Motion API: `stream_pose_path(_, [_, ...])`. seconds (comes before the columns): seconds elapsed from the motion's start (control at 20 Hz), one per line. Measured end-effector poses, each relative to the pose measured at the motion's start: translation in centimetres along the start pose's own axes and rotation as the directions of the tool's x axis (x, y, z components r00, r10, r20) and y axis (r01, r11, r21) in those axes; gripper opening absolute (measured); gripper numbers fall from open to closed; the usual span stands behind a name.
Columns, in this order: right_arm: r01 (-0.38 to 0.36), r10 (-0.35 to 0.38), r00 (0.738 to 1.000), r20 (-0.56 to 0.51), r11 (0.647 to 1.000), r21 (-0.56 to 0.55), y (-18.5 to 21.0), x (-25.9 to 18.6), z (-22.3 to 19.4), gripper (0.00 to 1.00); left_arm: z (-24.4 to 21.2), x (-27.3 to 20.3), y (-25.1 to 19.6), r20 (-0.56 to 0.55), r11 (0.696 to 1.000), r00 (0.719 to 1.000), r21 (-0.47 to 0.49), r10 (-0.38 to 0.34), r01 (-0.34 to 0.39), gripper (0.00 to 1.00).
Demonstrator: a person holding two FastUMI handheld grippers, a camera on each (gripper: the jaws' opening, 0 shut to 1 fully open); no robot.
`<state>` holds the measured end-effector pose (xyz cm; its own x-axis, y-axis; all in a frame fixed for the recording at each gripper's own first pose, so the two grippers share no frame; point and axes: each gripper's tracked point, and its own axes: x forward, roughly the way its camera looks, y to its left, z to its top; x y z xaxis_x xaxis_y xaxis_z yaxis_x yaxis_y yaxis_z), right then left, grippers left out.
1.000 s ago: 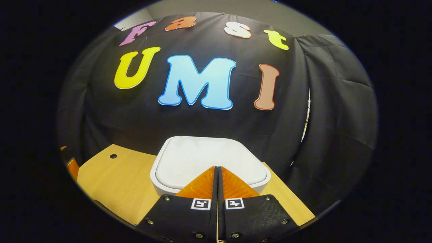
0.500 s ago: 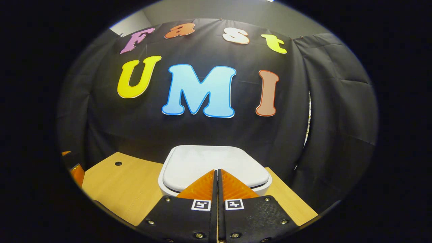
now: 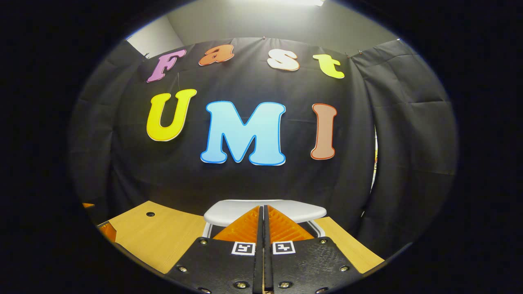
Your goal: Press the lid of the desktop garbage bin to open it, pick up the crumpled paper on the desktop and throw it into the bin, then pick up the pop can on the desktop and drop it into the bin, and finally close the garbage bin lid.
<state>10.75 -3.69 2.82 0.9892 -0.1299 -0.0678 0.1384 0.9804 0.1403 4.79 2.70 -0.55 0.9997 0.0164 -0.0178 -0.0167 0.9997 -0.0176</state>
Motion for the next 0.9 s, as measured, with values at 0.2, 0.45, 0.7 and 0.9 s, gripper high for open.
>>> stream_pose_path(0.2, [-0.041,0.041,0.999,0.009,0.999,-0.006,-0.2,-0.9,0.1,0.01,-0.7,-1.7,-0.3,-0.016,0.999,0.999,0.012,0.050,-0.050,1.00])
stream_pose_path(0.45, [-0.077,0.077,0.997,-0.013,0.997,-0.003,-0.2,-2.8,-0.7,0.01,-1.5,-3.3,-0.7,-0.019,0.997,0.997,0.032,0.074,-0.074,1.00])
stream_pose_path(0.7, [-0.029,0.028,0.999,-0.022,0.998,-0.055,0.2,-5.3,-1.2,0.01,-1.9,-3.5,-0.2,-0.002,0.999,1.000,0.040,0.011,-0.011,1.00])
stream_pose_path(0.9, [-0.008,0.006,0.998,-0.055,0.999,-0.046,2.2,-7.8,-2.4,0.01,-4.3,-4.4,1.3,-0.050,0.997,0.997,0.045,-0.057,0.060,1.00])
